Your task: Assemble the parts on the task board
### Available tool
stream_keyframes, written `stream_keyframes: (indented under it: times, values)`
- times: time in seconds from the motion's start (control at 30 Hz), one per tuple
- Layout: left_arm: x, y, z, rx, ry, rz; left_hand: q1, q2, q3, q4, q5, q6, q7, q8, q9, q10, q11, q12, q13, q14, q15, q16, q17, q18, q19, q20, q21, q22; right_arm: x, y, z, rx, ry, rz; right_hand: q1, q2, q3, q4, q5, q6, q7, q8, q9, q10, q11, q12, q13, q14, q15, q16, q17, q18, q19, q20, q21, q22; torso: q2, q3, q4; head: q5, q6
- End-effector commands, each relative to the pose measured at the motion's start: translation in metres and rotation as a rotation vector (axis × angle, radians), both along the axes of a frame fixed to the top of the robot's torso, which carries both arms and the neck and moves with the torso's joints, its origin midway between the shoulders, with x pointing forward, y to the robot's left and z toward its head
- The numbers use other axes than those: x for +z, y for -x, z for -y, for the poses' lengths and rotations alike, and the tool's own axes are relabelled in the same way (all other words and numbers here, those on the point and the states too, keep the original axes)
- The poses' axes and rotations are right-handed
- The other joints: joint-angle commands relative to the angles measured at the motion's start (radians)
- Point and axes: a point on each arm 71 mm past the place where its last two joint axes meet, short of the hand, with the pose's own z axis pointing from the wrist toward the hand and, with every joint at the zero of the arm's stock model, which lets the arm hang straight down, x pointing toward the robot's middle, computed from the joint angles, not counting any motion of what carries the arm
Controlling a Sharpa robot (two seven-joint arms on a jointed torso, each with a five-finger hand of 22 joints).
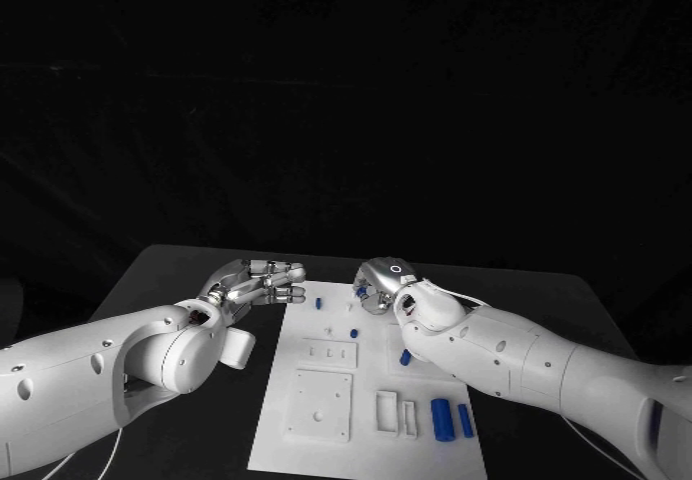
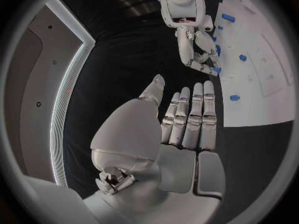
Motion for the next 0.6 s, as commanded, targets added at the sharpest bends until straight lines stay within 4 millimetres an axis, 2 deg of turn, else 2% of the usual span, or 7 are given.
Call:
stream_keyframes:
  times: [0.03,0.2,0.43,0.53,0.6]
  values:
    - [0.0019,0.0006,0.0041,-0.024,0.009,0.008,-0.008,0.000,0.000,-0.007,0.004,-0.007,-0.003,-0.005,0.000,-0.007,-0.002,-0.002,0.002,-0.007,0.003,0.000,-0.001,-0.011,-0.005,-0.001,0.007,-0.002,0.0026,-0.0010,-0.0024,-0.021,-0.007,0.043,0.005,-0.008,0.006,-0.001,0.003,0.006,-0.001,0.002,0.001,0.029,-0.020,0.004,0.003,0.002,-0.005,0.006,0.001,0.017,0.000,-0.004,-0.007,0.001,0.005,-0.0018,0.0076,-0.002,0.003]
    - [0.0019,0.0003,0.0062,-0.031,0.009,0.005,-0.008,0.000,0.000,-0.007,0.004,-0.007,-0.003,-0.005,0.000,-0.007,-0.002,-0.002,0.002,-0.007,0.003,0.000,-0.001,-0.011,-0.005,-0.001,0.007,-0.002,0.0031,-0.0024,-0.0072,-0.031,-0.021,0.061,0.005,-0.009,0.007,-0.001,0.001,0.005,0.000,0.001,0.001,0.027,-0.019,0.004,0.003,0.001,-0.005,0.006,0.001,0.016,0.000,-0.003,-0.009,0.006,0.009,-0.0059,0.0154,-0.001,0.004]
    - [0.0016,-0.0007,0.0075,-0.034,0.008,0.001,-0.009,0.000,-0.001,-0.008,0.004,-0.008,-0.003,-0.005,0.000,-0.007,-0.002,-0.002,0.002,-0.007,0.003,0.000,-0.001,-0.011,-0.006,-0.001,0.007,-0.002,0.0026,-0.0042,-0.0094,-0.036,-0.027,0.070,0.006,-0.011,0.010,0.000,0.002,0.003,0.000,0.001,0.001,0.025,-0.018,0.004,0.003,0.001,-0.004,0.007,0.001,0.017,0.001,-0.003,-0.012,0.012,0.016,-0.0099,0.0169,-0.007,0.007]
    - [0.0014,-0.0010,0.0083,-0.036,0.007,-0.001,-0.009,0.000,-0.001,-0.008,0.004,-0.008,-0.003,-0.005,0.000,-0.007,-0.002,-0.002,0.002,-0.007,0.003,0.000,-0.001,-0.011,-0.006,-0.001,0.007,-0.002,0.0021,-0.0052,-0.0095,-0.039,-0.027,0.072,0.007,-0.012,0.011,0.001,0.002,0.003,0.000,0.001,0.001,0.024,-0.018,0.004,0.003,0.002,-0.004,0.007,0.001,0.017,0.001,-0.002,-0.013,0.015,0.018,-0.0103,0.0166,-0.006,0.007]
    - [0.0013,-0.0011,0.0088,-0.037,0.007,-0.003,-0.009,0.000,-0.001,-0.008,0.004,-0.008,-0.003,-0.005,0.000,-0.007,-0.002,-0.002,0.002,-0.007,0.003,0.000,-0.001,-0.011,-0.006,-0.001,0.007,-0.002,0.0017,-0.0059,-0.0093,-0.042,-0.026,0.072,0.007,-0.012,0.011,0.001,0.002,0.003,0.000,0.001,0.001,0.024,-0.018,0.004,0.003,0.002,-0.004,0.007,0.001,0.017,0.001,-0.002,-0.013,0.015,0.020,-0.0111,0.0185,-0.008,0.008]
